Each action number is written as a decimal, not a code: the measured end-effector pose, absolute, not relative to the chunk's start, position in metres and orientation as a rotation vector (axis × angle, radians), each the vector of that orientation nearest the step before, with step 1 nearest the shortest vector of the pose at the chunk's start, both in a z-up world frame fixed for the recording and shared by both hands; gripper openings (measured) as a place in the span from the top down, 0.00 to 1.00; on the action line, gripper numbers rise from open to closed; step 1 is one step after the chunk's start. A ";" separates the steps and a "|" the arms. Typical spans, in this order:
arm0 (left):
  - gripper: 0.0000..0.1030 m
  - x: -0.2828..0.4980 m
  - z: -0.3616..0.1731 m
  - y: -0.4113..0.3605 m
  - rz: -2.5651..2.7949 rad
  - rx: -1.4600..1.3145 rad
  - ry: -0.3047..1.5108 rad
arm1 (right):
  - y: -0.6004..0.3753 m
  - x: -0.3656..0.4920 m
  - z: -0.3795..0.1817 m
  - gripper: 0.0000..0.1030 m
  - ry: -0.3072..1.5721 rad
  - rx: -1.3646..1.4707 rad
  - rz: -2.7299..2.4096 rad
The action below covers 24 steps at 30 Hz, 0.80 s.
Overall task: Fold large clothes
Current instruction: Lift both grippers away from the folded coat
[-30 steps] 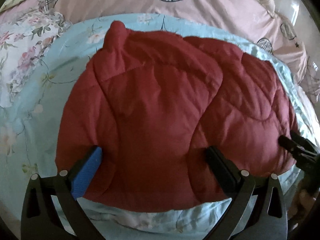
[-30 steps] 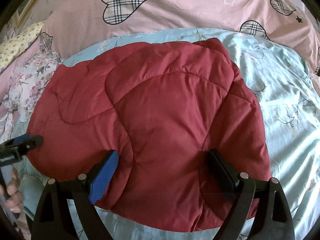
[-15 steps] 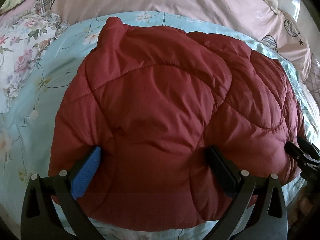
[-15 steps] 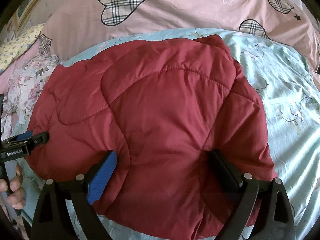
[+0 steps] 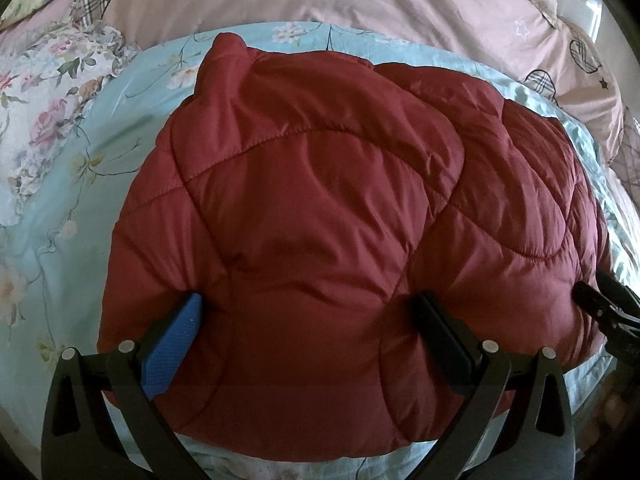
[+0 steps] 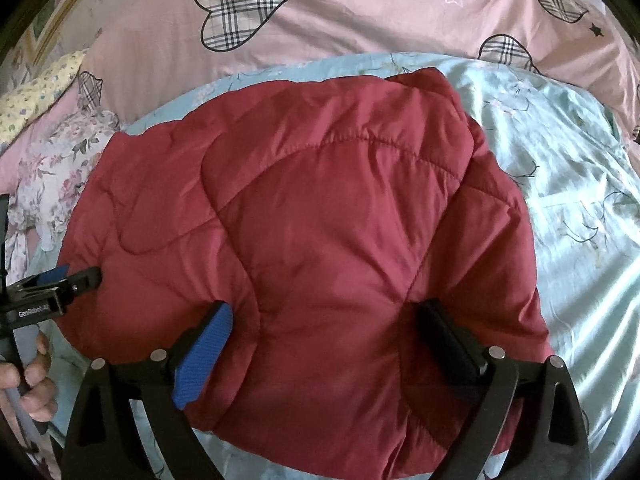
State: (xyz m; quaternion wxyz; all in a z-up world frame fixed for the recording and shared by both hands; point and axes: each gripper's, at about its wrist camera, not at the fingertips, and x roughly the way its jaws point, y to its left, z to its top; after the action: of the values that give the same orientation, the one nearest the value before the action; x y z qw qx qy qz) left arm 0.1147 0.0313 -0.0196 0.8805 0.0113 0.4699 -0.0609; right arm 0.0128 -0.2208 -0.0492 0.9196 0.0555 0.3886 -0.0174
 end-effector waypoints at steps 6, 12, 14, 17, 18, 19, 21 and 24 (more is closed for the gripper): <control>0.00 0.114 -0.019 0.026 -0.113 0.031 0.986 | -0.221 0.013 -0.049 0.07 0.809 0.114 -0.035; 0.00 0.104 -0.007 0.025 -0.111 0.040 0.959 | -0.220 0.006 -0.037 0.07 0.808 0.122 -0.036; 0.00 0.098 -0.003 0.028 -0.119 0.029 0.954 | -0.219 -0.002 -0.032 0.08 0.798 0.131 -0.027; 0.00 0.084 0.003 0.034 -0.131 0.004 0.954 | -0.213 -0.016 -0.028 0.07 0.800 0.135 -0.006; 0.00 0.077 0.005 0.036 -0.135 -0.002 0.952 | -0.210 -0.020 -0.027 0.07 0.801 0.134 0.002; 0.00 0.070 0.006 0.037 -0.138 -0.006 0.952 | -0.207 -0.026 -0.026 0.07 0.803 0.130 0.011; 0.00 0.057 0.008 0.039 -0.150 -0.011 0.953 | -0.201 -0.038 -0.025 0.07 0.803 0.123 0.027; 0.00 0.038 0.007 0.039 -0.140 0.017 0.957 | -0.191 -0.055 -0.027 0.07 0.821 0.113 0.048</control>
State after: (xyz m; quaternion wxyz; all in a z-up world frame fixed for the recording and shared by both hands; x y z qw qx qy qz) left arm 0.0384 0.0387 0.0073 0.8852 0.0080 0.4602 -0.0675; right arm -0.0547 -0.1906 -0.0273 0.9151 0.0551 0.3987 0.0234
